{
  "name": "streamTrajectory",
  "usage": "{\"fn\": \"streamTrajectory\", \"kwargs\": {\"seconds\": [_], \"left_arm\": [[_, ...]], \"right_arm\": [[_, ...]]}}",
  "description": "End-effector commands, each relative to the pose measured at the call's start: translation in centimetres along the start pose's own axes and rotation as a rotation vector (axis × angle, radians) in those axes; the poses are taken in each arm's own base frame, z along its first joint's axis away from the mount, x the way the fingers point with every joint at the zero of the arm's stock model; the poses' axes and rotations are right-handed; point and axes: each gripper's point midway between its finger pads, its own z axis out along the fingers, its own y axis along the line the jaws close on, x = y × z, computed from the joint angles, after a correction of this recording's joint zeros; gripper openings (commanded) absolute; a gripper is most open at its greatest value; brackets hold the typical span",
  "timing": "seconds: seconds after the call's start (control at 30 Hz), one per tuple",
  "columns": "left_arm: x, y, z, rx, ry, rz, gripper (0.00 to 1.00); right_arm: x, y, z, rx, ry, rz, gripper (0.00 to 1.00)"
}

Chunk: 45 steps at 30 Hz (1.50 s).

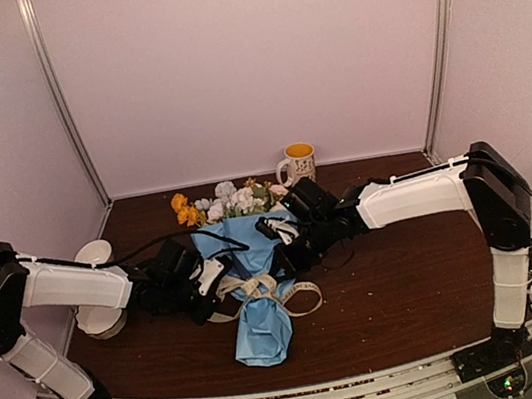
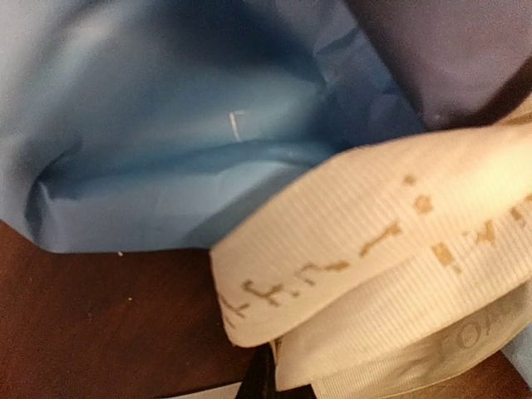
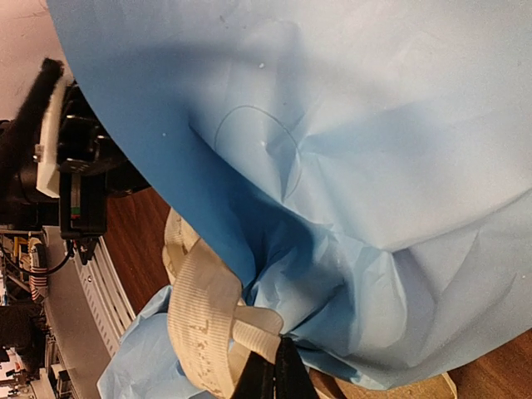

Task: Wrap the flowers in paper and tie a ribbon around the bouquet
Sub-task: Cross the half-tied ribbon over the folded bouquet, then tie the half-tied ribbon around the folded bouquet.

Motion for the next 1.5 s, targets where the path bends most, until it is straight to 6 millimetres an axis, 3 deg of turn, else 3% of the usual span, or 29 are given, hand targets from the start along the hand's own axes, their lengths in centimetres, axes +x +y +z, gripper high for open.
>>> {"fn": "streamTrajectory", "kwargs": {"seconds": [0.0,0.13,0.37,0.5,0.67,0.83,1.17,1.47], "left_arm": [[-1.8,0.8,-1.3,-0.036,-0.117,-0.025,0.0],[-1.1,1.2,-1.4,-0.062,-0.099,-0.083,0.0],[-0.3,0.1,-0.9,0.006,-0.106,-0.179,0.0],[0.5,0.7,-1.6,-0.03,-0.101,-0.255,0.0],[3.0,0.2,-1.3,-0.01,-0.078,-0.372,0.0],[5.2,-0.2,-0.7,-0.005,-0.032,-0.448,0.0],[6.4,1.5,-2.3,-0.103,-0.062,-0.528,0.0],[7.9,2.0,-2.5,-0.143,-0.044,-0.54,0.0]], "right_arm": [[-1.0,0.7,-1.6,0.006,-0.051,-0.013,0.0],[-1.2,0.1,-2.1,0.044,-0.065,-0.003,0.0],[-2.4,1.0,-1.9,0.057,-0.055,-0.022,0.0],[-1.5,-0.4,-2.6,0.126,-0.061,0.021,0.0],[1.8,-5.5,-5.0,0.25,-0.098,0.166,0.0],[6.6,-9.6,-6.9,0.314,-0.093,0.284,0.0],[11.7,-14.5,-8.2,0.383,-0.062,0.434,0.0],[13.9,-16.3,-8.4,0.415,-0.028,0.478,0.0]]}}
